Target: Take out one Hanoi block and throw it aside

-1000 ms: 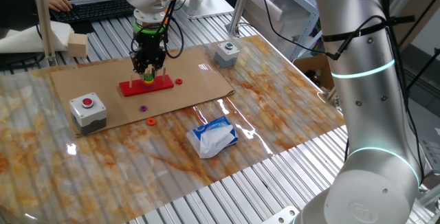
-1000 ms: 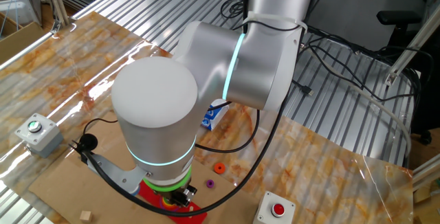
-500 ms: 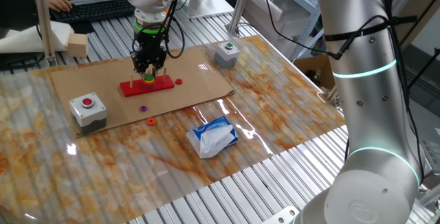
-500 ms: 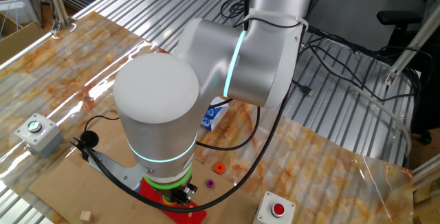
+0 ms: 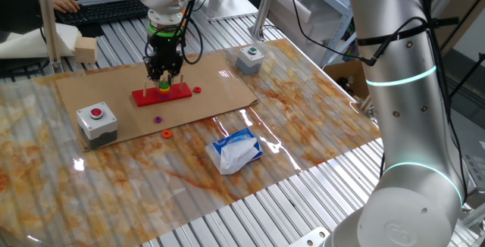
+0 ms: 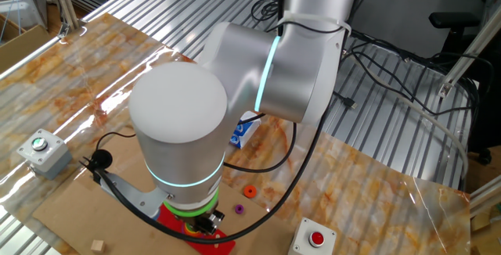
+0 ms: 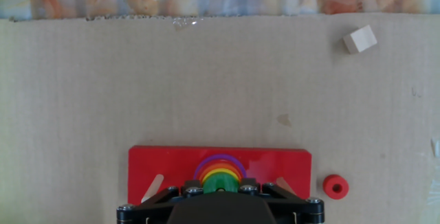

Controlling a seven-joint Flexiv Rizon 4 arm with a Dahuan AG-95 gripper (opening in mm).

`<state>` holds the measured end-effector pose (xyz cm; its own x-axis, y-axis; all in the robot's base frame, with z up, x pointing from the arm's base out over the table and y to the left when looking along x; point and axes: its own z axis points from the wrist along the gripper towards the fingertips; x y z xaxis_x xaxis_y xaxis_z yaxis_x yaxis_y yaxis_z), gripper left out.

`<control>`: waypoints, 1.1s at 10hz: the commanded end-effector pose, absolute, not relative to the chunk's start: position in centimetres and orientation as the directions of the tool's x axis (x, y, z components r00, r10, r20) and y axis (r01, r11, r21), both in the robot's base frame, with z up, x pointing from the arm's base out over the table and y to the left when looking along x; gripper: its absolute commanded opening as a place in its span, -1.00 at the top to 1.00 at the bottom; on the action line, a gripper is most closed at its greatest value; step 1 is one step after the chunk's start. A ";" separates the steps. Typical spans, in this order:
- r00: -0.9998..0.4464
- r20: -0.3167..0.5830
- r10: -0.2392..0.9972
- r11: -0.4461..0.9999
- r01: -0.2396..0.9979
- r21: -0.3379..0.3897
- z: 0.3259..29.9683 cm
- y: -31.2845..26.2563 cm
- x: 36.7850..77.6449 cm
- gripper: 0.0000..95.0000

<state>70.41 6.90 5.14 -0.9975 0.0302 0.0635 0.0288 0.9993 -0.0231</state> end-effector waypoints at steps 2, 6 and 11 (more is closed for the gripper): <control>-0.998 0.062 0.030 0.999 0.029 -0.024 5.1 6.9 70.4 0.20; -0.997 0.063 0.035 0.999 0.034 -0.018 5.2 6.9 70.4 0.20; -0.998 0.062 0.030 0.999 0.029 -0.017 5.2 6.9 70.4 0.20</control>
<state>70.39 6.89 5.15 -0.9976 0.0304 0.0617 0.0295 0.9994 -0.0168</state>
